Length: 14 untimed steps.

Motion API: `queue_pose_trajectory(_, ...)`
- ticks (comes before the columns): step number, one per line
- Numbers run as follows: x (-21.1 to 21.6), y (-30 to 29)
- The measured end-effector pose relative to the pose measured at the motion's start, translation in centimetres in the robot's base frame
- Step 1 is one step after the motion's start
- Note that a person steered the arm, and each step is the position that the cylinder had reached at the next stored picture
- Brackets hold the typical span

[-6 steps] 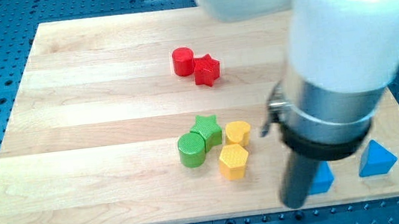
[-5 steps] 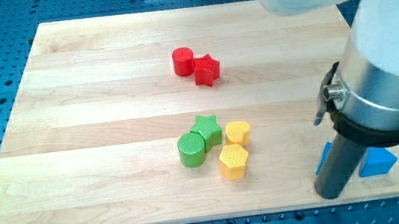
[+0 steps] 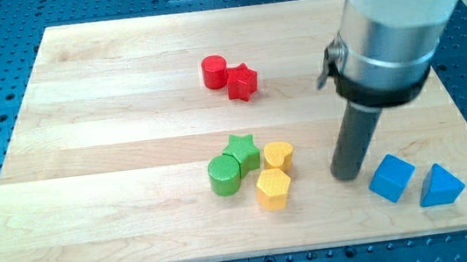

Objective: Move the red star towards the cube

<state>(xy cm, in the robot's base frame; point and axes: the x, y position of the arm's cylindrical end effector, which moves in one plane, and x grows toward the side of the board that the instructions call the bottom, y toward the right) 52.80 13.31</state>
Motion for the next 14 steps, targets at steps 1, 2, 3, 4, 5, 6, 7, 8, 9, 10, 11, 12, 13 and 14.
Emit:
queue_pose_trajectory(1,-5.4,0.2)
queue_pose_trajectory(2,-9.3,-2.4)
queue_pose_trajectory(3,-10.6,-7.4)
queue_pose_trajectory(4,-10.6,-14.1)
queue_pose_trajectory(5,-10.8,-19.3)
queue_pose_trajectory(6,-17.1,-20.4)
queue_pose_trajectory(7,-22.4,-20.1)
queue_pose_trajectory(8,-20.7,-20.1)
queue_pose_trajectory(9,-15.6,-16.5)
queue_pose_trajectory(10,-15.6,-12.5)
queue_pose_trajectory(11,-15.6,-12.0)
queue_pose_trajectory(12,-15.6,-12.7)
queue_pose_trajectory(13,-15.6,-14.8)
queue_pose_trajectory(14,-15.4,-8.5)
